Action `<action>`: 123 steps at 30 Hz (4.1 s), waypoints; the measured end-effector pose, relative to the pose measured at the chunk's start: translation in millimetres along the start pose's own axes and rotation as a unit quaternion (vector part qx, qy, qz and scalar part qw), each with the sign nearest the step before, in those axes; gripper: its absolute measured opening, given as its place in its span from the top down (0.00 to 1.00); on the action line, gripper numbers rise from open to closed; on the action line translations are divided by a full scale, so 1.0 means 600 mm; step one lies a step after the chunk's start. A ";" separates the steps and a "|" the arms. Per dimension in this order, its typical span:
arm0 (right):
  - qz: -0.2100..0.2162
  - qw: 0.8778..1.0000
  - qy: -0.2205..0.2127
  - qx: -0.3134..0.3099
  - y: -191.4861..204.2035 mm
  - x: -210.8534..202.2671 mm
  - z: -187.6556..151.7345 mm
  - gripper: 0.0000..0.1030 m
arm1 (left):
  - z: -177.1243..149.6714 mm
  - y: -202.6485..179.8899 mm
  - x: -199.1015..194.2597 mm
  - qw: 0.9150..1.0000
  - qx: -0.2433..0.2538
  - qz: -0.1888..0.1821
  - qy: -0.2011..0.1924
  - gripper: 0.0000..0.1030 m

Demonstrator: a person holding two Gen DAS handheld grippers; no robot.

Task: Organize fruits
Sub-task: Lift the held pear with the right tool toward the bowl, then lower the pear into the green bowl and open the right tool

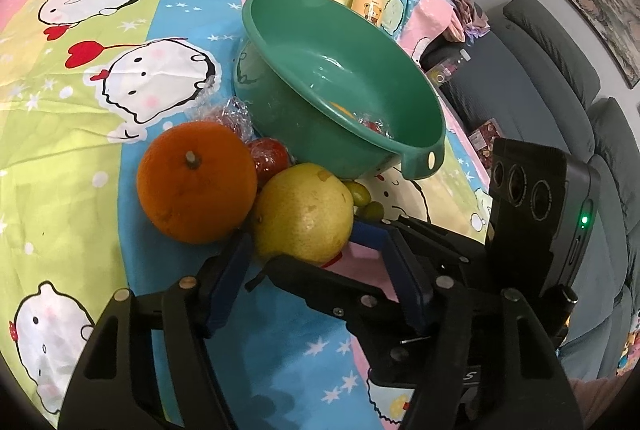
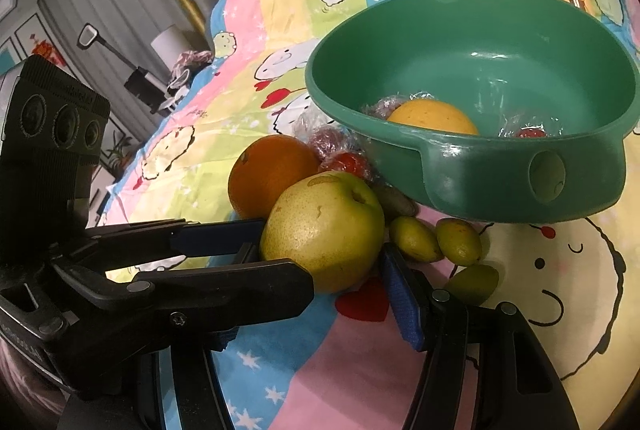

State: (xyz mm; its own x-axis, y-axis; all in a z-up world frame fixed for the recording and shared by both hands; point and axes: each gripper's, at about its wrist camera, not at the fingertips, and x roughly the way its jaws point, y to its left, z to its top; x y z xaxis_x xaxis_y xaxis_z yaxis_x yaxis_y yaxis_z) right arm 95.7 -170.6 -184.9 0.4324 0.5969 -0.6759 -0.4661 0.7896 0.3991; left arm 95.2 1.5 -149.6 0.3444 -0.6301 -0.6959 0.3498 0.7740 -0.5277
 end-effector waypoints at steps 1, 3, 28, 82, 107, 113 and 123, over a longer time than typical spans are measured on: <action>0.000 1.000 0.000 0.000 0.000 -0.001 -0.001 0.38 | -0.001 -0.001 -0.001 1.000 0.000 0.000 0.000 0.36; 0.000 1.000 -0.002 0.000 0.001 -0.004 -0.002 0.38 | -0.005 -0.003 -0.004 1.000 0.000 -0.002 0.000 0.36; -0.002 0.999 -0.032 -0.019 0.042 -0.087 -0.015 0.38 | -0.023 -0.076 -0.061 0.999 0.026 -0.004 -0.028 0.36; -0.020 0.994 -0.109 -0.017 -0.027 -0.127 0.077 0.38 | 0.096 -0.120 -0.019 0.997 0.062 -0.016 -0.049 0.35; -0.045 0.996 -0.081 -0.013 -0.075 -0.091 0.107 0.38 | 0.138 -0.081 0.037 0.998 0.019 -0.052 -0.007 0.34; -0.046 0.996 -0.080 -0.015 -0.075 -0.090 0.106 0.38 | 0.137 -0.078 0.039 0.999 0.004 -0.052 -0.006 0.32; -0.042 0.996 -0.081 -0.012 -0.073 -0.088 0.104 0.38 | 0.136 -0.080 0.041 0.999 -0.001 -0.050 -0.007 0.32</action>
State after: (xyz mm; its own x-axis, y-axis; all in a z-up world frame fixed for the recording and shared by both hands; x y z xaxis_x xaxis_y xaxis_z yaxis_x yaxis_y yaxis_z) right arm 141.5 -227.9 -127.7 0.5894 0.5450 -0.5963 -0.4406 0.8356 0.3283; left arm 158.0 -56.0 -101.5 0.3200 -0.7046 -0.6334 0.3817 0.7078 -0.5945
